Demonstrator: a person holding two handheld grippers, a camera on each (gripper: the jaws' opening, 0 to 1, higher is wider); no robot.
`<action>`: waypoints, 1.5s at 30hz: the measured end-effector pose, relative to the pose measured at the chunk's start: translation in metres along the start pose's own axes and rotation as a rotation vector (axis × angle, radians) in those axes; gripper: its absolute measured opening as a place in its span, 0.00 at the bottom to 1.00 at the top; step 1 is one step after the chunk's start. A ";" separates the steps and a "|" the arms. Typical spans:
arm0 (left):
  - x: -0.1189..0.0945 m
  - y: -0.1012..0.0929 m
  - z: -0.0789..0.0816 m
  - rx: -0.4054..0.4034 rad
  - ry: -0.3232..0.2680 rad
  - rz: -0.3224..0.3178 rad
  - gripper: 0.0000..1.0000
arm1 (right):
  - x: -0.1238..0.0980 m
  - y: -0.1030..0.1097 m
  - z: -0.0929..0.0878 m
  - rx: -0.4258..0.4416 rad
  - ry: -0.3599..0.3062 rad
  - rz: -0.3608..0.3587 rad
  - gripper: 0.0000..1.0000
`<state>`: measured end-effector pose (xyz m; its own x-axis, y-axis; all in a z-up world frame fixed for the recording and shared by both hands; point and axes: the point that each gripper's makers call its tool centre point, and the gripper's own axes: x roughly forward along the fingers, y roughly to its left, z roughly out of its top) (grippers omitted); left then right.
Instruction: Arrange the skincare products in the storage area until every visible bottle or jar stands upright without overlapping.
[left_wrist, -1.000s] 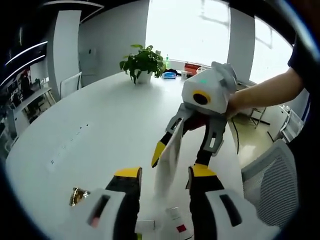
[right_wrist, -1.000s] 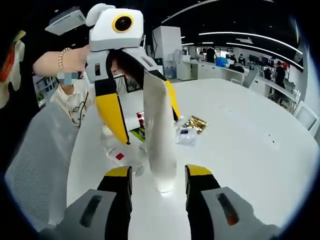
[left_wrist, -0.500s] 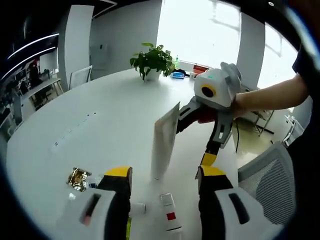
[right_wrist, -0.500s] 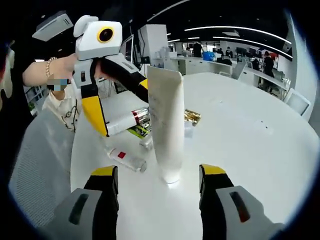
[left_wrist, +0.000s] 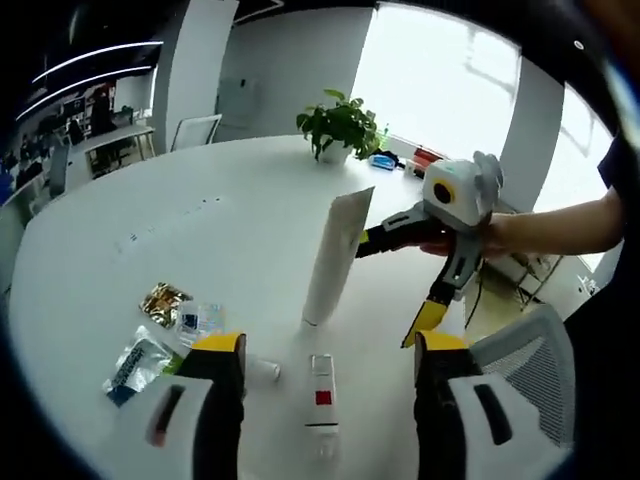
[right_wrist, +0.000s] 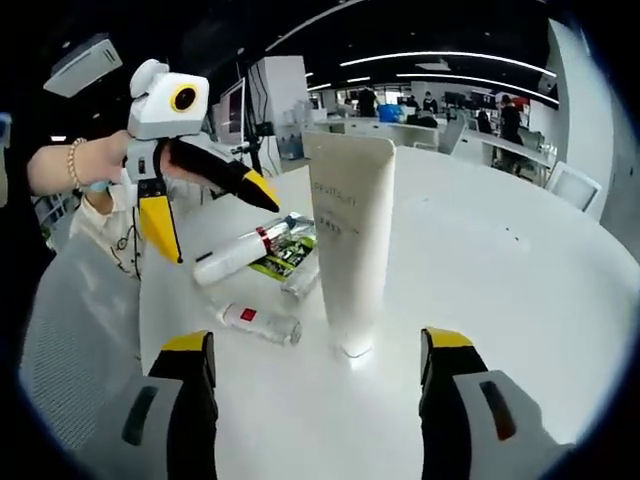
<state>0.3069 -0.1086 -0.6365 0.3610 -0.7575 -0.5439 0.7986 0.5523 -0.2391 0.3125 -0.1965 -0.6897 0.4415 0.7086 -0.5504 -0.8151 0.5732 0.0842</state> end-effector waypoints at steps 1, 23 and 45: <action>-0.004 0.000 -0.002 -0.012 -0.005 0.004 0.68 | -0.002 0.003 -0.001 0.005 0.001 0.000 0.85; -0.050 0.007 -0.060 -0.153 0.009 0.160 0.85 | -0.022 0.038 -0.010 0.054 -0.017 -0.031 0.91; -0.096 -0.012 -0.108 -0.235 0.008 0.242 0.91 | -0.044 0.079 -0.021 0.120 -0.052 -0.047 0.91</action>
<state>0.2111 -0.0047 -0.6681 0.5222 -0.5920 -0.6139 0.5569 0.7819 -0.2803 0.2212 -0.1907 -0.6760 0.4991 0.6986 -0.5128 -0.7437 0.6490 0.1602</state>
